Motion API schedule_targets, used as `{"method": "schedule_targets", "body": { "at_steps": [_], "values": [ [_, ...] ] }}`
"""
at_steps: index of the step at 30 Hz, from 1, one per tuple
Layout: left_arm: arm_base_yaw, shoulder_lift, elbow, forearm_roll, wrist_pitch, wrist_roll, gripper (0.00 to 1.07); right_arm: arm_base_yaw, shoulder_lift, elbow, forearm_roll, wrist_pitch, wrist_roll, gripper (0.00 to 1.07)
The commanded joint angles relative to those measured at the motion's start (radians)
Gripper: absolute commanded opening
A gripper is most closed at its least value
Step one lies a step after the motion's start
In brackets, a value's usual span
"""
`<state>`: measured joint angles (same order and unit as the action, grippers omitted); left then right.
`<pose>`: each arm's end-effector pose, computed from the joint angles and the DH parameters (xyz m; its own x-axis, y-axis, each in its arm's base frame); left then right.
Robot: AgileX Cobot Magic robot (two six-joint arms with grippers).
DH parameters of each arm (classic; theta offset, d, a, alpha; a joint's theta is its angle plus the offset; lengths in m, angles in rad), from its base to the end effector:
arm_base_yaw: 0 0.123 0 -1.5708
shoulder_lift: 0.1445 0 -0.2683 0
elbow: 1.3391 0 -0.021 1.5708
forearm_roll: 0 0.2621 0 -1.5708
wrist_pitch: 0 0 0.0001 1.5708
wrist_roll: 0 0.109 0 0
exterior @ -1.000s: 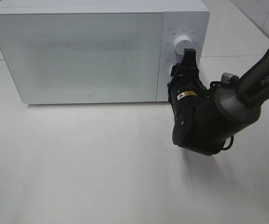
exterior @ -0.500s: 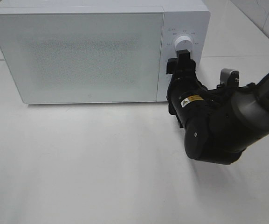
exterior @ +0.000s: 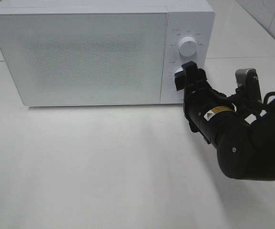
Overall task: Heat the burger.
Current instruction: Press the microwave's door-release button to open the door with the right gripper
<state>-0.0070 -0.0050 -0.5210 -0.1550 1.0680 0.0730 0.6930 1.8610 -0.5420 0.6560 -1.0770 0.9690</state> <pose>0.0337 -0.0150 0.2813 -0.4350 0.0009 -0.9005 0.1278 0.9899 -0.0607 0.2750 0.1523 0.1026 -0.1838 0.9092 -0.3736 0.1551 0.4022 0.9023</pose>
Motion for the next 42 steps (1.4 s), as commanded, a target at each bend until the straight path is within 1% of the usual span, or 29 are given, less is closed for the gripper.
{"method": "schedule_targets", "body": {
  "at_steps": [1,5,6,7,8,10,11,12,13,14,18,19,20,21,26,27,28,30,31,32,33,34,35,36,37,38,40,41,42],
  "values": [
    [0.002,-0.017,-0.001,-0.008,-0.010,-0.007,1.00,-0.001,-0.058,0.020,-0.023,0.088,-0.124,0.76],
    [0.002,-0.017,-0.001,-0.008,-0.010,-0.007,1.00,-0.002,-0.099,0.022,-0.017,0.172,-0.233,0.76],
    [0.002,-0.017,-0.001,-0.008,-0.010,-0.007,1.00,-0.002,-0.126,0.021,-0.012,0.237,-0.325,0.76],
    [0.002,-0.017,-0.001,-0.008,-0.010,-0.007,1.00,-0.002,-0.126,0.021,-0.012,0.237,-0.325,0.76],
    [0.002,-0.017,-0.001,-0.008,-0.010,-0.007,1.00,-0.002,-0.158,0.021,-0.009,0.291,-0.419,0.76],
    [0.002,-0.017,-0.001,-0.008,-0.010,-0.007,1.00,-0.002,-0.171,0.021,-0.009,0.320,-0.457,0.76],
    [0.002,-0.017,-0.001,-0.008,-0.010,-0.007,1.00,-0.002,-0.201,0.021,-0.009,0.372,-0.552,0.76],
    [0.002,-0.017,-0.001,-0.008,-0.010,-0.007,1.00,-0.002,-0.201,0.021,-0.009,0.372,-0.552,0.76],
    [0.002,-0.017,-0.001,-0.008,-0.010,-0.007,1.00,-0.002,-0.228,0.021,-0.009,0.419,-0.626,0.76],
    [0.002,-0.017,-0.001,-0.008,-0.010,-0.007,1.00,-0.002,-0.228,0.021,-0.009,0.419,-0.626,0.76],
    [0.002,-0.017,-0.001,-0.008,-0.010,-0.007,1.00,-0.002,-0.288,0.021,-0.009,0.529,-0.773,0.76],
    [0.002,-0.017,-0.001,-0.008,-0.010,-0.007,1.00,-0.002,-0.318,0.020,-0.016,0.590,-0.847,0.76],
    [0.002,-0.017,-0.001,-0.008,-0.010,-0.007,1.00,-0.002,-0.318,0.020,-0.016,0.590,-0.847,0.76],
    [0.002,-0.017,-0.001,-0.008,-0.010,-0.007,1.00,-0.002,-0.341,0.020,-0.028,0.650,-0.942,0.75],
    [0.002,-0.017,-0.001,-0.008,-0.010,-0.007,1.00,-0.002,-0.384,0.020,-0.046,0.765,-1.091,0.75],
    [0.002,-0.017,-0.001,-0.008,-0.010,-0.007,1.00,-0.002,-0.404,0.020,-0.069,0.832,-1.126,0.75],
    [0.002,-0.017,-0.001,-0.008,-0.010,-0.007,1.00,-0.002,-0.404,0.020,-0.069,0.832,-1.126,0.75],
    [0.002,-0.017,-0.001,-0.008,-0.010,-0.007,1.00,-0.002,-0.436,0.020,-0.136,0.925,-1.134,0.75],
    [0.002,-0.017,-0.001,-0.008,-0.010,-0.007,1.00,-0.002,-0.436,0.020,-0.136,0.925,-1.134,0.75],
    [0.002,-0.017,-0.001,-0.008,-0.010,-0.007,1.00,-0.002,-0.447,0.019,-0.163,0.960,-1.134,0.75],
    [0.002,-0.017,-0.001,-0.008,-0.010,-0.007,1.00,-0.002,-0.468,0.007,-0.225,1.045,-1.134,0.75],
    [0.002,-0.017,-0.001,-0.008,-0.010,-0.007,1.00,-0.002,-0.468,0.007,-0.225,1.045,-1.134,0.75],
    [0.002,-0.017,-0.001,-0.008,-0.010,-0.007,1.00,-0.002,-0.476,-0.001,-0.252,1.102,-1.130,0.75],
    [0.002,-0.017,-0.001,-0.008,-0.010,-0.007,1.00,-0.002,-0.495,-0.029,-0.324,1.221,-1.107,0.75],
    [0.002,-0.017,-0.001,-0.008,-0.010,-0.007,1.00,-0.002,-0.495,-0.029,-0.324,1.221,-1.107,0.75],
    [0.002,-0.017,-0.001,-0.008,-0.010,-0.007,1.00,-0.002,-0.510,-0.065,-0.388,1.333,-1.072,0.75],
    [0.002,-0.017,-0.001,-0.008,-0.010,-0.007,1.00,-0.002,-0.519,-0.079,-0.413,1.382,-1.056,0.75],
    [0.002,-0.017,-0.001,-0.008,-0.010,-0.007,1.00,-0.002,-0.537,-0.111,-0.464,1.497,-1.027,0.75],
    [0.002,-0.017,-0.001,-0.008,-0.010,-0.007,1.00,-0.002,-0.547,-0.123,-0.483,1.550,-1.016,0.75]
  ]
}}
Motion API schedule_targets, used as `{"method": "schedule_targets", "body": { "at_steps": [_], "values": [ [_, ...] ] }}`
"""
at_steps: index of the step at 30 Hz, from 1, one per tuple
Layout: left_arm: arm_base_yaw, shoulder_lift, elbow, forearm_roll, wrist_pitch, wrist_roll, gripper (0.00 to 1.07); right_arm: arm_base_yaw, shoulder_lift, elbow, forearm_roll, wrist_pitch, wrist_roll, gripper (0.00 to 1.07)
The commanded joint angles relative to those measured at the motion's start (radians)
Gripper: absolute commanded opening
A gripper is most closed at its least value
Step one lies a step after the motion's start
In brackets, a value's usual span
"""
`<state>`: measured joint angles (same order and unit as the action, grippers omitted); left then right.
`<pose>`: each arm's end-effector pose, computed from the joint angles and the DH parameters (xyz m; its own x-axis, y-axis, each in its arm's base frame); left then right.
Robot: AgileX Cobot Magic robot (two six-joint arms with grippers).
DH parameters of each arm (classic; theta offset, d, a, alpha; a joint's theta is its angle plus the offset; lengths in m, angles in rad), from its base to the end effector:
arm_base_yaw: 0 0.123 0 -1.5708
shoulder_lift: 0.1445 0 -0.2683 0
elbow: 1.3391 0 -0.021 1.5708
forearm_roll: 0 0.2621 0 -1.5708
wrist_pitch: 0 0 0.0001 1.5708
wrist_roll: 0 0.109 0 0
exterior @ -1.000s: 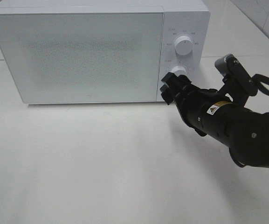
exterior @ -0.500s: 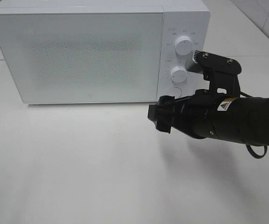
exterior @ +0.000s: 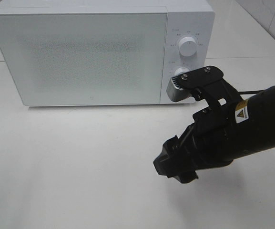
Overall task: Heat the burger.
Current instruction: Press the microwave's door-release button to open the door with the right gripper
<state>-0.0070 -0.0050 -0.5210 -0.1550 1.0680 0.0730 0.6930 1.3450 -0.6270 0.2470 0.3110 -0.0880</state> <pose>0.0337 -0.0150 0.2813 -0.4350 0.0009 -0.9005 0.1278 0.9899 -0.0607 0.2001 0.1768 0.1654 -0.7101 -0.3990 -0.5802 -0.5731 0.8062 0.1470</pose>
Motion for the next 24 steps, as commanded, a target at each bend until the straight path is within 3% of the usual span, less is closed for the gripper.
{"method": "schedule_targets", "body": {
  "at_steps": [1,5,11,21,24],
  "values": [
    [0.002,-0.017,-0.001,-0.008,-0.010,-0.007,1.00,-0.002,-0.031,-0.038,-0.074,0.162,0.041,0.75],
    [0.002,-0.017,-0.001,-0.008,-0.010,-0.007,1.00,-0.002,-0.082,-0.084,-0.104,0.375,0.055,0.75],
    [0.002,-0.017,-0.001,-0.008,-0.010,-0.007,1.00,-0.002,-0.171,-0.096,-0.103,0.537,0.055,0.75],
    [0.002,-0.017,-0.001,-0.008,-0.010,-0.007,1.00,-0.002,-0.352,-0.096,-0.102,0.630,0.055,0.75],
    [0.002,-0.017,-0.001,-0.008,-0.010,-0.007,1.00,-0.002,-0.504,-0.091,-0.103,0.641,0.055,0.75]
  ]
}}
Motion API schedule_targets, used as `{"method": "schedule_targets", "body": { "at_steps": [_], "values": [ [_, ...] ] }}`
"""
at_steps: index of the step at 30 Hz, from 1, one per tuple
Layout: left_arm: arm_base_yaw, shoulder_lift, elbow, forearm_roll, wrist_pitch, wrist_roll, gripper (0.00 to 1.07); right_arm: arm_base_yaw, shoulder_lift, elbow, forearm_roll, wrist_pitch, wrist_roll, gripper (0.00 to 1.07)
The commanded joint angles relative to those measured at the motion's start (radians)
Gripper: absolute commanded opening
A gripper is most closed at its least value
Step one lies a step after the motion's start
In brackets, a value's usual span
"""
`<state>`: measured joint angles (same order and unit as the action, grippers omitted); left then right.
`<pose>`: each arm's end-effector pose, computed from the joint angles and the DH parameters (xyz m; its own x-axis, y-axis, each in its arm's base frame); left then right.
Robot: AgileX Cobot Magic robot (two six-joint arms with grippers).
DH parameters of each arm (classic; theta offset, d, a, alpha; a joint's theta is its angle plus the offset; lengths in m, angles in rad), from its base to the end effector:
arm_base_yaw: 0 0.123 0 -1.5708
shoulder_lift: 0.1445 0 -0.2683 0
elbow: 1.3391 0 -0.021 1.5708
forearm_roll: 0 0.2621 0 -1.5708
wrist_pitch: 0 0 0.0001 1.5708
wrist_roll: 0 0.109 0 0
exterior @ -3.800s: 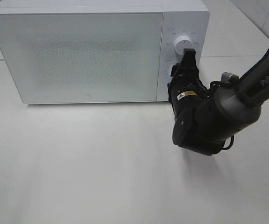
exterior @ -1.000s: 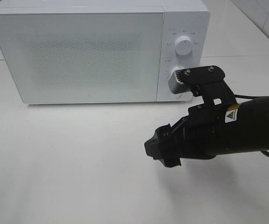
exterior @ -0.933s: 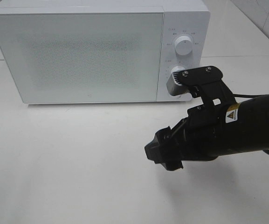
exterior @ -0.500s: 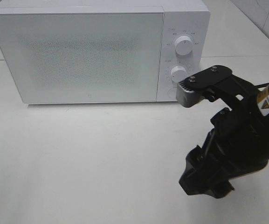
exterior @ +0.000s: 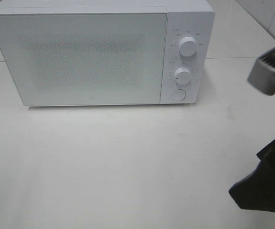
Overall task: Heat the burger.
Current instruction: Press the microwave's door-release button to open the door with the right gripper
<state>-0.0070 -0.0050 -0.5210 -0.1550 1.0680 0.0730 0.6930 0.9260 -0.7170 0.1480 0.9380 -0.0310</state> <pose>0.0337 -0.0150 0.2813 -0.4350 0.0009 -0.9005 0.1278 0.9899 -0.0607 0.1358 0.1297 0.2532 -0.7067 -0.5134 -0.4869 -0.6403 0.7568 0.1313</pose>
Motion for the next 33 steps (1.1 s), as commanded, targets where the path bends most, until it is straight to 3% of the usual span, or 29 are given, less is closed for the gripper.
{"method": "schedule_targets", "body": {
  "at_steps": [1,6,8,11,13,23,33],
  "values": [
    [0.002,-0.017,-0.001,-0.008,-0.010,-0.007,1.00,-0.002,-0.085,-0.001,-0.004,0.014,-0.002,0.75],
    [0.002,-0.017,-0.001,-0.008,-0.010,-0.007,1.00,-0.023,-0.210,-0.001,-0.002,0.014,-0.002,0.75],
    [0.002,-0.017,-0.001,-0.008,-0.010,-0.007,1.00,-0.111,-0.272,-0.001,-0.002,0.017,-0.002,0.75],
    [0.002,-0.017,-0.001,-0.008,-0.010,-0.007,1.00,-0.151,-0.292,-0.001,-0.002,0.017,-0.002,0.75],
    [0.002,-0.017,-0.001,-0.008,-0.010,-0.007,1.00,-0.289,-0.369,-0.001,-0.008,0.018,-0.006,0.75],
    [0.002,-0.017,-0.001,-0.008,-0.010,-0.007,1.00,-0.479,-0.563,0.006,-0.036,0.018,-0.006,0.75],
    [0.002,-0.017,-0.001,-0.008,-0.010,-0.007,1.00,-0.610,-0.775,0.204,-0.056,-0.120,-0.009,0.75]
  ]
}}
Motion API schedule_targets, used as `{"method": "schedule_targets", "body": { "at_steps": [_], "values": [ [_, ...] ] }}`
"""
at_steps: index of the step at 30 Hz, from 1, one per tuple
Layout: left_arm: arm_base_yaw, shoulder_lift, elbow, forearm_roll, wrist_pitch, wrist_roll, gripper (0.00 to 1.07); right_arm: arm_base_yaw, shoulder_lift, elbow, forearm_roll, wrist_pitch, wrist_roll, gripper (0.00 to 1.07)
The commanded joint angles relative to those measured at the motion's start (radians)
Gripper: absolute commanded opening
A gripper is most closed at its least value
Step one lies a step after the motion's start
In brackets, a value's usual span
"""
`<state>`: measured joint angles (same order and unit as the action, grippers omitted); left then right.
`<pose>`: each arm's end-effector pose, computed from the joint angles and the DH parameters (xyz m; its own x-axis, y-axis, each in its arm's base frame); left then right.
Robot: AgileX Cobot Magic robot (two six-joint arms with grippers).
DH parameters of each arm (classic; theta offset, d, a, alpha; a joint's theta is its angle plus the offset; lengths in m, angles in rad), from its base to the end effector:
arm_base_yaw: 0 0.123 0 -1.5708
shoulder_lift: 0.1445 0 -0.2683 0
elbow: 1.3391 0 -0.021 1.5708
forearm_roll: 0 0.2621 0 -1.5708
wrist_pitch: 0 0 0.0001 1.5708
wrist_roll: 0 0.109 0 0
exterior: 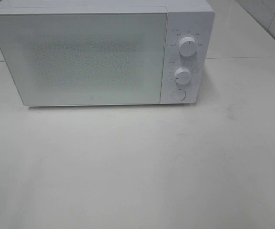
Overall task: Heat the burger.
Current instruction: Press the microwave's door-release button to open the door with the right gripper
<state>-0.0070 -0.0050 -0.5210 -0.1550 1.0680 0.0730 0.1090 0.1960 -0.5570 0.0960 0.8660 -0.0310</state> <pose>0.0337 -0.0150 0.2813 -0.4350 0.0009 -0.9005 0.1278 0.9899 -0.0607 0.0723 0.0159 0.3011 -0.4066 -0.0131 -0.9135 -0.1622 0.9850 0.0581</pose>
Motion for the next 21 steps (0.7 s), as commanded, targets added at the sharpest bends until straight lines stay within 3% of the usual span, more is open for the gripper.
{"method": "schedule_targets", "body": {
  "at_steps": [1,9,21],
  "values": [
    [0.002,-0.017,-0.001,-0.008,-0.010,-0.007,1.00,-0.026,-0.045,0.044,-0.004,-0.048,-0.009,0.75],
    [0.002,-0.017,-0.001,-0.008,-0.010,-0.007,1.00,-0.090,-0.141,0.096,0.006,-0.158,-0.009,0.75],
    [0.002,-0.017,-0.001,-0.008,-0.010,-0.007,1.00,-0.117,-0.227,0.031,0.025,0.023,-0.024,0.75]
  ]
}}
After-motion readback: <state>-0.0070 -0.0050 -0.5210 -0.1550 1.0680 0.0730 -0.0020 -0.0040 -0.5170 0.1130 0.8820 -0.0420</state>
